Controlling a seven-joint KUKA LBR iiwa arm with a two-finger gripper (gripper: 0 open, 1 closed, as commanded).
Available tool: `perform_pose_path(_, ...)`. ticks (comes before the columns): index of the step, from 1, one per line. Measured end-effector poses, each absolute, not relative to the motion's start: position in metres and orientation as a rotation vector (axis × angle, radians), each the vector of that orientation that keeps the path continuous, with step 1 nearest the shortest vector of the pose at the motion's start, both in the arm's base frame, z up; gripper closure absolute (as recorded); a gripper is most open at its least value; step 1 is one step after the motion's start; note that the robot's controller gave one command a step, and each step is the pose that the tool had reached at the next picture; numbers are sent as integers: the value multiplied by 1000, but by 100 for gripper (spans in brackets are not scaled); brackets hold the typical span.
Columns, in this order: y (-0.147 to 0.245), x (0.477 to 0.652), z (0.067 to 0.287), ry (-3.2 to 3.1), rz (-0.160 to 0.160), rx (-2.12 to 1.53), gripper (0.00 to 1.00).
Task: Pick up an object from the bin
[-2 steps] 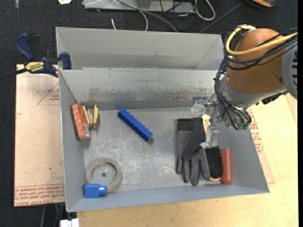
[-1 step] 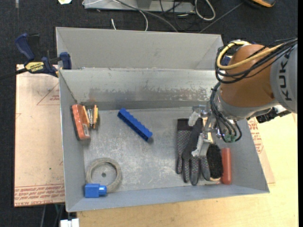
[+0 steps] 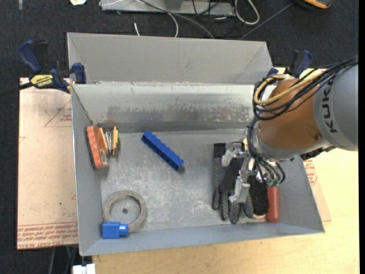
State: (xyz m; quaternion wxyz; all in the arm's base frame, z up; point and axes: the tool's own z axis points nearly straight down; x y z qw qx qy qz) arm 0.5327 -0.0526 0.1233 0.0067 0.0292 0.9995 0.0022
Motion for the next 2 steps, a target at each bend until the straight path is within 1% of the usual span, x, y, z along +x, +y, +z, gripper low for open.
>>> perform_pose_path(1, -72, 524, 102, 3115, 11, 232, 100)
perform_pose_path(2, -72, 524, 102, 3115, 11, 232, 100)
